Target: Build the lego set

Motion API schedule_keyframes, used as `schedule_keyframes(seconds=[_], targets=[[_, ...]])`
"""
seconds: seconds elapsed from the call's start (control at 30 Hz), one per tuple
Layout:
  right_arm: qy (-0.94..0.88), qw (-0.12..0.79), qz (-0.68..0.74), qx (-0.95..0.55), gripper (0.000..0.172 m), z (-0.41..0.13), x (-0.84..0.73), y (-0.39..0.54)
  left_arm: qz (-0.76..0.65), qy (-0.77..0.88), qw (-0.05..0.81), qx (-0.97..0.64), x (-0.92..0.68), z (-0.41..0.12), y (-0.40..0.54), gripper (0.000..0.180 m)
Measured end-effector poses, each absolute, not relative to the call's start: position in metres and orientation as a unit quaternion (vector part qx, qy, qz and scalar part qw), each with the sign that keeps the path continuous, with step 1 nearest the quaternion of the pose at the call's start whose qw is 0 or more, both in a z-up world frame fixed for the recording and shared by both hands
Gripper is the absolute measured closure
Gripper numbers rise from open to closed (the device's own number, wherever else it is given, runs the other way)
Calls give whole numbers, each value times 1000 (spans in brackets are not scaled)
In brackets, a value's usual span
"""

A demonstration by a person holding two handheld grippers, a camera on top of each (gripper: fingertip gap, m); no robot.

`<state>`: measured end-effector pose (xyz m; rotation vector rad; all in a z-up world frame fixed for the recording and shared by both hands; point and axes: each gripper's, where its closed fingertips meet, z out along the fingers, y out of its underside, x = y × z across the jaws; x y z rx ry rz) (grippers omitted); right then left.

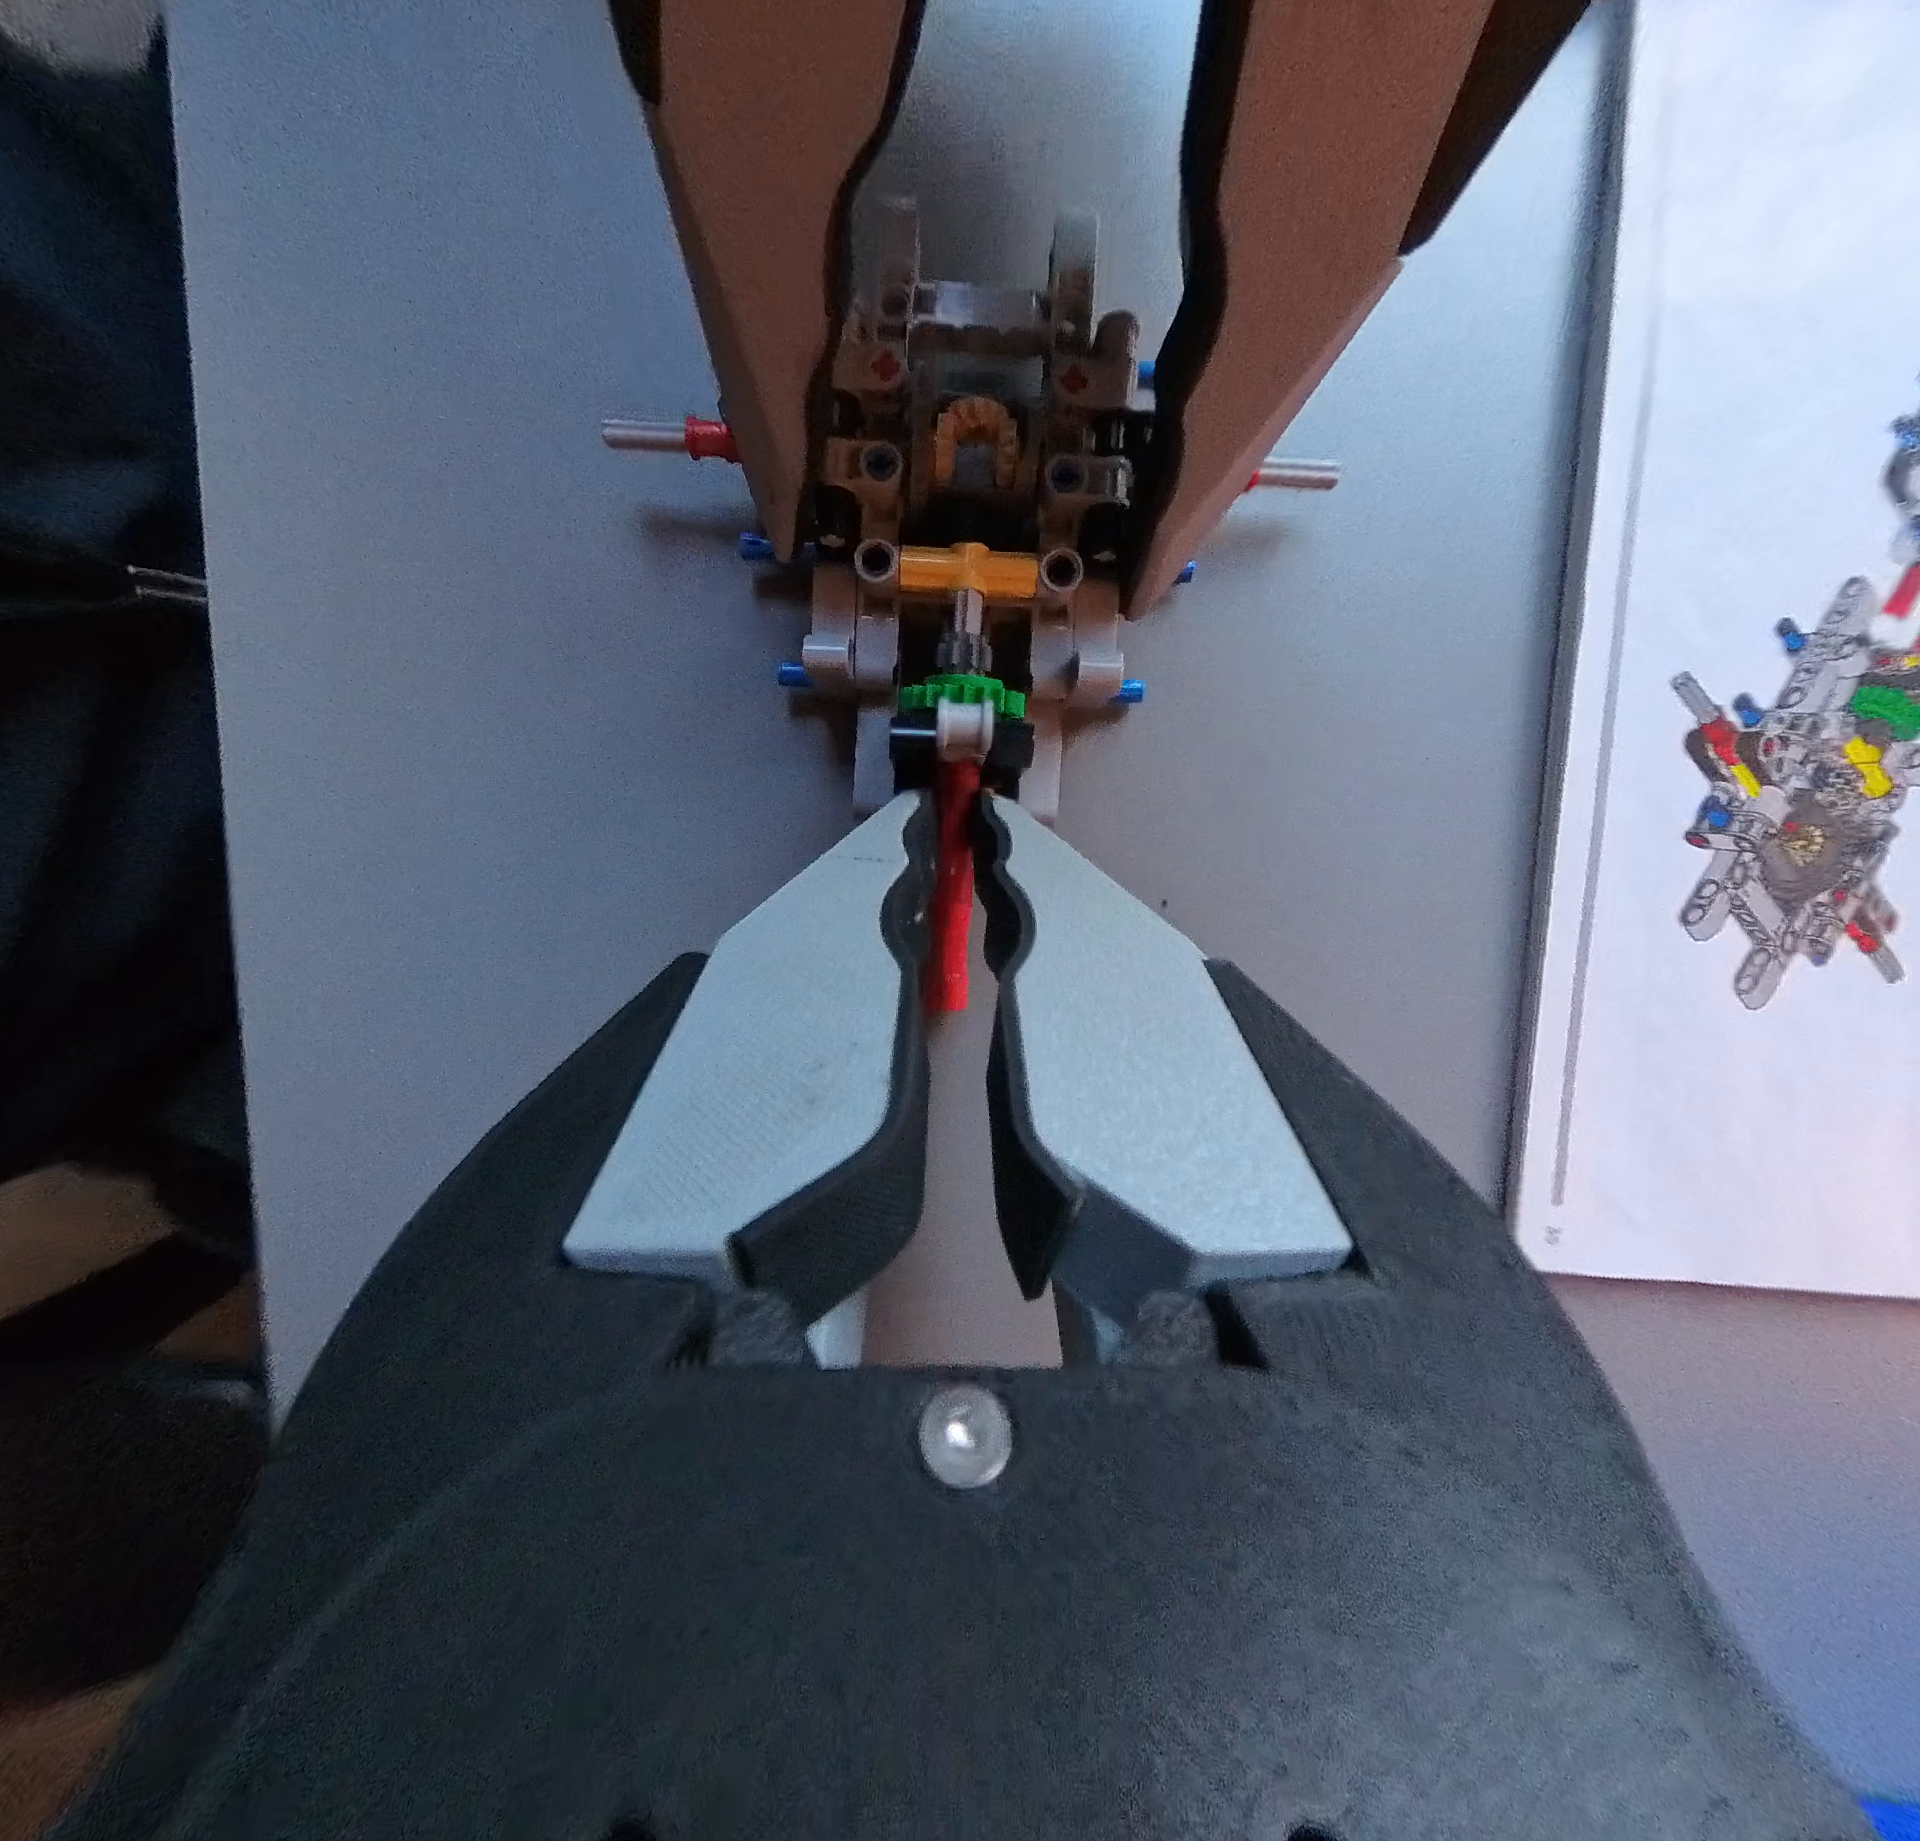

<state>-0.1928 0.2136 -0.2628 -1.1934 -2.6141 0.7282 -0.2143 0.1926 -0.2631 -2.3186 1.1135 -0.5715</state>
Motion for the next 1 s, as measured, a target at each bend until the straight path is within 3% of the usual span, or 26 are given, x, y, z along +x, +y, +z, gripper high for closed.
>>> schedule_keyframes(seconds=[0.2,0.4,0.6,1.0], targets=[[-890,-67,136,-431,170,-254,-188,218,-274,346,290,-849,-211,-257,198,126],[-873,-119,178,-438,169,-262,-189,215,-246,357,302,-849,-213,-262,197,126],[-863,-12,293,-411,169,-262,-194,214,-264,344,296,-851,-213,-261,198,126],[-818,98,411,-389,169,-261,-202,212,-278,329,304,-850,-215,-259,200,127]])
